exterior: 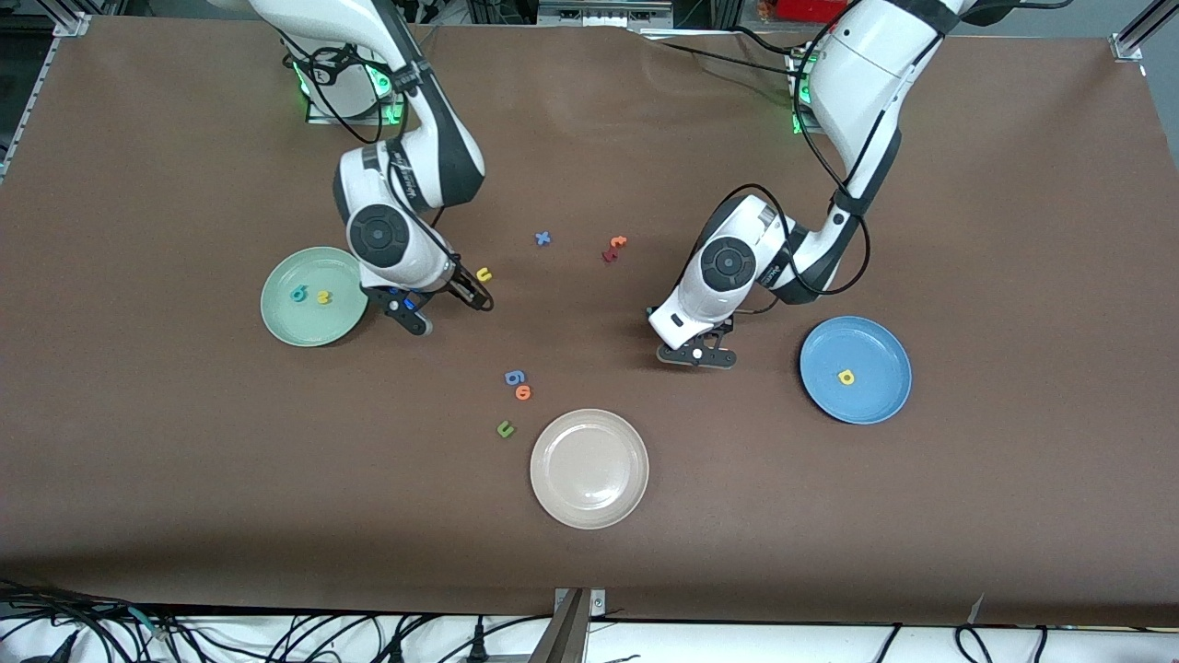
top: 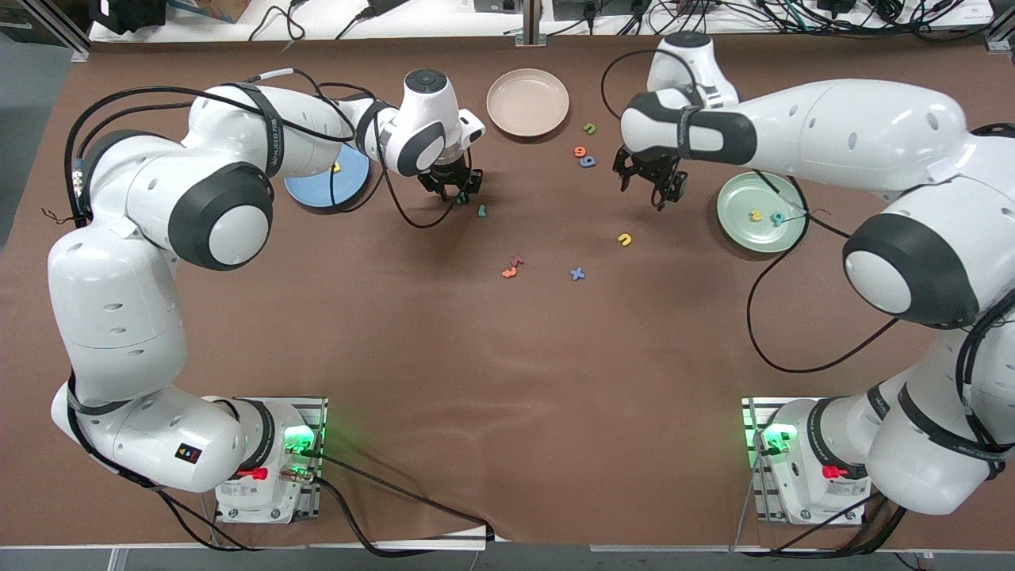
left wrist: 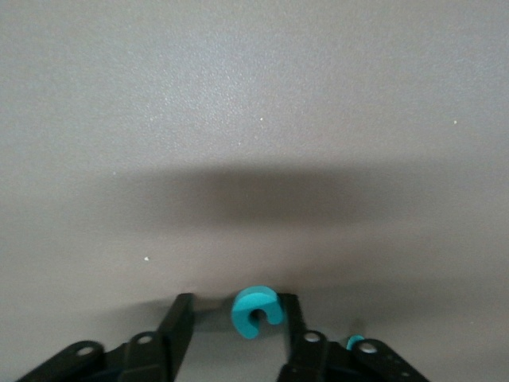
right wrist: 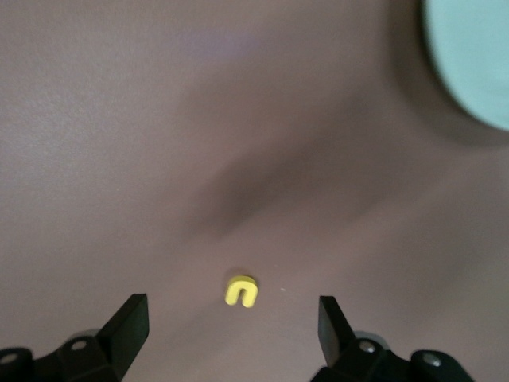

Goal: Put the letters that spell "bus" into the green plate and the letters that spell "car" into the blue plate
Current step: 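Reach the yellow u with the right gripper while the left gripper grasps teal c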

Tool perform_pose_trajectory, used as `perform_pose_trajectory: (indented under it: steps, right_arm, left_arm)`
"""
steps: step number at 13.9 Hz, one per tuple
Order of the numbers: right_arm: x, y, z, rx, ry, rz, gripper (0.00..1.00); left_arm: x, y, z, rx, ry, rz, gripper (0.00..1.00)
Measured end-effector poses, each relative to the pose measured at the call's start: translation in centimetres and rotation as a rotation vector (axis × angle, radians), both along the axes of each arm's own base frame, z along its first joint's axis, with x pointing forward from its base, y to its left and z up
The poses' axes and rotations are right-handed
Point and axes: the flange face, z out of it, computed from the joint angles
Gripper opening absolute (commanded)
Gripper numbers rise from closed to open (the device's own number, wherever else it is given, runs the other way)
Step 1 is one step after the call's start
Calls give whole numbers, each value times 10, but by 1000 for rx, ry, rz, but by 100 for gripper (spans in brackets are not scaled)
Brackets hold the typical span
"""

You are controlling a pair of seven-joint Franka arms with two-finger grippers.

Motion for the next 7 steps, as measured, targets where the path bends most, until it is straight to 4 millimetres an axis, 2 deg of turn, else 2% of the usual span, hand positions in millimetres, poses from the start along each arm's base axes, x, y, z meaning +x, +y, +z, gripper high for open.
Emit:
perform_pose_trajectory:
  steps: [4,7]
  right_arm:
    - [-21,0,-45,4,-52,-70,92]
    - [-31,5,-58,29,-50,-113,92]
  left_arm:
    - [0,-1,1,-1,-1,2,38]
    - [0,-1,1,-1,-2,3,30]
